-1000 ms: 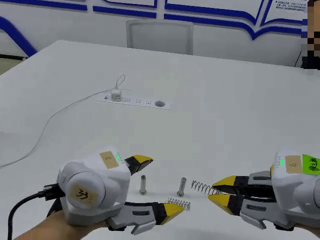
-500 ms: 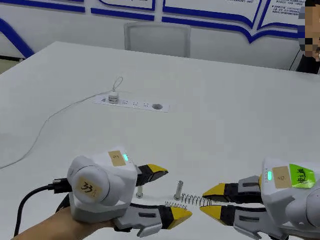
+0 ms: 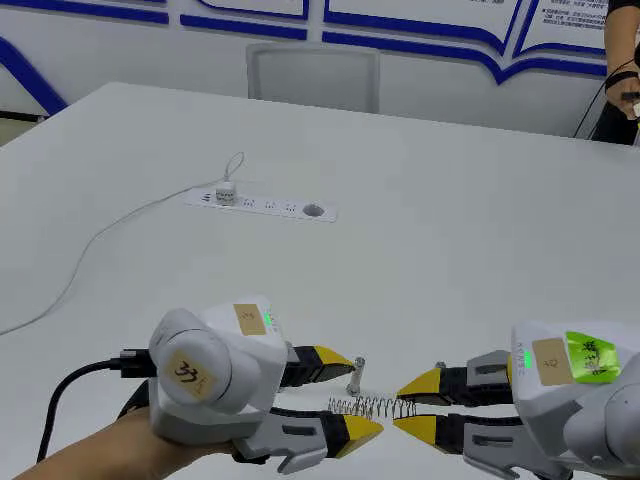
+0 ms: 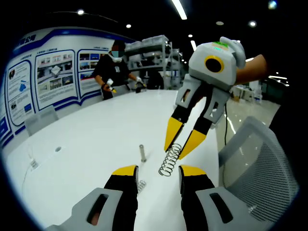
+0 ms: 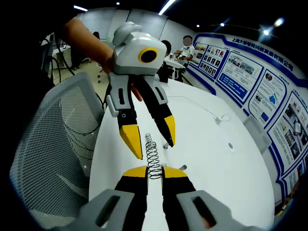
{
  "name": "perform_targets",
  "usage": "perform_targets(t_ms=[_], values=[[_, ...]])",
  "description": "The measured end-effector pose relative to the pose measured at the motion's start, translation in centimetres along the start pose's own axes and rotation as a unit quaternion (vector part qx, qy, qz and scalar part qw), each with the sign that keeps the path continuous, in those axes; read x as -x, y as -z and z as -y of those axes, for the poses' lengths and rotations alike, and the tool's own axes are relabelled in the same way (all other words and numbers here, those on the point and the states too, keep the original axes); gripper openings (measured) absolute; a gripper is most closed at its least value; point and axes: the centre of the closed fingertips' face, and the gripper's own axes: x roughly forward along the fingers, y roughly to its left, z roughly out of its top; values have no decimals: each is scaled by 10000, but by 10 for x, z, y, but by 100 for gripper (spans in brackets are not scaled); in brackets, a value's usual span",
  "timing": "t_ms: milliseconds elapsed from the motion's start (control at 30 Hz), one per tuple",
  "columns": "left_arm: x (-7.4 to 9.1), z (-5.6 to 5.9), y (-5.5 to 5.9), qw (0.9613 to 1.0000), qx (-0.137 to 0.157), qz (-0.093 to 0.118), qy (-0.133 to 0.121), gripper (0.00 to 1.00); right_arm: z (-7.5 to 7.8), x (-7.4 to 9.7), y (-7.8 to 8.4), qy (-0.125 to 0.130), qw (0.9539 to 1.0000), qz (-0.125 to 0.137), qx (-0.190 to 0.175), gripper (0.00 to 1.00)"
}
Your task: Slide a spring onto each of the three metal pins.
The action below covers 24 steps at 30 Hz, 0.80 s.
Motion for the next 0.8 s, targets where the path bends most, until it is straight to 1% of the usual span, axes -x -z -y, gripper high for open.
perform_targets(t_ms=[67,133,167,233,300,400,500,567,633,700,800], values=[[0,1,1,10000,-2,-22,33,33,-2,0,-1,-28,10000,8,18,11],[-1,4,3,9999,92,-91,95,32,-3,0,-1,-50,10000,15,48,11],[-1,4,4,9998,74,-116,107,30,-4,0,-1,-56,10000,18,63,11],[-2,5,4,9999,-57,-129,95,27,-5,0,-1,-74,10000,5,64,11],[-3,7,4,9997,-73,-162,142,25,-6,-1,0,-71,10000,-4,57,11],[-4,10,5,9994,-172,-225,213,22,-6,-1,1,-75,10000,-17,53,11],[-5,12,5,9992,-129,-247,271,18,-5,-2,1,-71,9999,-42,73,11],[-5,12,5,9991,-160,-259,282,15,-3,-2,-1,-46,10000,-23,59,11],[-5,12,6,9990,-194,-290,269,14,-3,-2,-2,-47,10000,-17,56,11],[-5,11,6,9986,-303,-334,261,13,-3,-3,-2,-60,9999,-32,80,11],[-4,11,8,9967,-645,-425,231,12,-4,-4,-2,-76,9999,-44,119,11]])
